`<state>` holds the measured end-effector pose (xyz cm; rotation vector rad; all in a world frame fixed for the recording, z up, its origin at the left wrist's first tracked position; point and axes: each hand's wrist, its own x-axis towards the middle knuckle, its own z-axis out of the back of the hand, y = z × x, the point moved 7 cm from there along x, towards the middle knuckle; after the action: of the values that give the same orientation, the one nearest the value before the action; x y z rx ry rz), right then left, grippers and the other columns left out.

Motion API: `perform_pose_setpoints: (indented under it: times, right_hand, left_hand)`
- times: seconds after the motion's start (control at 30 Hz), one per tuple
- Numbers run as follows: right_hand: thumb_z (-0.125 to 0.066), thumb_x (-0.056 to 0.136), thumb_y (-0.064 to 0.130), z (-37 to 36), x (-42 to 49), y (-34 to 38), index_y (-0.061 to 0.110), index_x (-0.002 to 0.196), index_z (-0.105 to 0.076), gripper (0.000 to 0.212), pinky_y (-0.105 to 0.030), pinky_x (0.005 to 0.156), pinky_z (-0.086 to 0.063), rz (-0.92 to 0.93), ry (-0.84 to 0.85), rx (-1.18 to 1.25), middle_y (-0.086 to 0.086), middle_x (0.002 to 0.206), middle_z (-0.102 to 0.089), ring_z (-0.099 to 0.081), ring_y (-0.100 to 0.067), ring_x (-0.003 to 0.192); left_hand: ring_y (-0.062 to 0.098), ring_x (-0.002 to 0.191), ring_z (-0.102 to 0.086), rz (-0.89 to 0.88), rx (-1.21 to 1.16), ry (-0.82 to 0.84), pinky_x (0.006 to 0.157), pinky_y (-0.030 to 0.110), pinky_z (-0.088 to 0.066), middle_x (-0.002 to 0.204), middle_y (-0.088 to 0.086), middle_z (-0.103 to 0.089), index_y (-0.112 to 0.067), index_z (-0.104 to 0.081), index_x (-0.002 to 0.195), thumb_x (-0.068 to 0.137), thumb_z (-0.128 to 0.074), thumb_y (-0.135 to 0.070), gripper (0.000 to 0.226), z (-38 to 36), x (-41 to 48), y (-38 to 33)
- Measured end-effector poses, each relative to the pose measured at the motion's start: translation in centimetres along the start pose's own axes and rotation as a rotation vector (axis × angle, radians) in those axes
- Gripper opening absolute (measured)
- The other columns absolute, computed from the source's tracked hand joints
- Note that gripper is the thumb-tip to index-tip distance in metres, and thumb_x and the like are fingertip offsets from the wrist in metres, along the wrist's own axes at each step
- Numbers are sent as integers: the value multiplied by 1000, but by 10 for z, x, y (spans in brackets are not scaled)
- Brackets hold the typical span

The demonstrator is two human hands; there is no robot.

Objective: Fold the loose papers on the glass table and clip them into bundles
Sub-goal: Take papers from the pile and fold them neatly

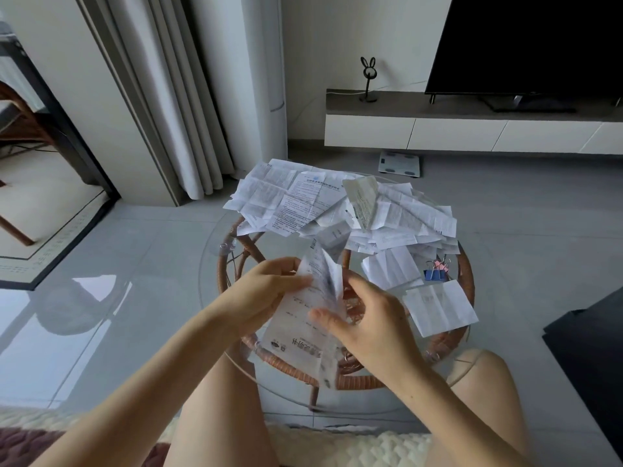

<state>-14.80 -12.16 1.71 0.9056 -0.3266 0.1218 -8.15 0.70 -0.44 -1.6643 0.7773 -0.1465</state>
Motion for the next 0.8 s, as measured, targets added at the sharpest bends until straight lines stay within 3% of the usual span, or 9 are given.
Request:
perform_pose_setpoints:
  times: [0.07, 0.13, 0.27, 0.33, 0.4, 0.5, 0.67, 0.73, 0.8]
  right_hand:
    - [-68, 80, 43, 4, 1, -11, 25, 105, -67, 31, -23, 71, -54, -74, -84, 107, 18, 91, -69, -65, -3, 80]
    - [-65, 86, 26, 12, 3, -28, 25, 88, -70, 6, -35, 67, -55, -242, -150, 278, 4, 78, -71, -67, -20, 75]
    - [-59, 89, 15, 22, 13, -59, 8, 85, -68, 12, -39, 83, -55, -515, -208, 760, -11, 85, -70, -66, -30, 87]
    - [-58, 90, 20, 32, 25, -53, 17, 84, -66, 11, -37, 89, -51, -385, -233, 732, -3, 86, -68, -63, -22, 89]
    - [-54, 93, 31, 38, 33, -35, 24, 85, -62, 13, -29, 88, -49, -155, -185, 634, -2, 88, -65, -62, -19, 91]
    - [-44, 97, 40, 29, 26, -13, 27, 97, -56, 18, -21, 94, -47, 171, 32, 402, 0, 111, -67, -62, -14, 110]
    - [-40, 100, 37, -18, -25, -50, 20, 112, -59, 28, -25, 109, -35, 304, 316, 35, 3, 120, -65, -56, -5, 119]
    - [-39, 100, 40, -28, -40, -70, 21, 110, -60, 30, -23, 98, -46, 250, 356, -39, 7, 111, -69, -61, -2, 107]
    - [-41, 99, 39, -26, -43, -77, 22, 101, -57, 23, -13, 70, -50, 181, 350, -54, 18, 86, -65, -62, 8, 81]
  left_hand:
    - [28, 71, -68, 8, -52, 43, 59, 33, -57, 90, 20, -66, 1, -60, 98, 80, -62, -8, 20, 1, 2, 3]
    - [28, 72, -69, -10, -95, 60, 61, 35, -58, 87, 18, -68, -7, -67, 86, 78, -60, -10, 10, 6, 2, 2]
    - [23, 73, -67, -109, -5, -33, 69, 36, -59, 83, 12, -69, -9, -63, 73, 81, -68, -9, 10, 35, 7, -10]
    - [18, 79, -66, -360, 566, -175, 81, 39, -56, 87, 10, -70, 0, -66, 81, 79, -69, -17, 17, 50, 8, -31]
    - [8, 81, -65, -815, 1018, -345, 79, 32, -54, 87, 1, -72, -1, -73, 80, 81, -71, -22, 21, 45, -4, -56]
    - [-2, 103, -62, -1173, 1083, -479, 90, 29, -51, 92, -4, -70, -1, -74, 74, 82, -67, -7, 12, 43, -28, -67]
    - [18, 116, -59, -1037, 1495, -111, 98, 38, -48, 114, 2, -69, -8, -74, 88, 76, -69, -5, 13, 42, -24, 16]
    - [19, 123, -54, -913, 1595, 48, 103, 33, -43, 123, 3, -65, -13, -72, 106, 65, -79, -6, 42, 37, -26, 52]
    - [17, 126, -51, -833, 1594, 129, 104, 29, -40, 127, -1, -62, -22, -69, 116, 72, -69, -14, 45, 30, -31, 68]
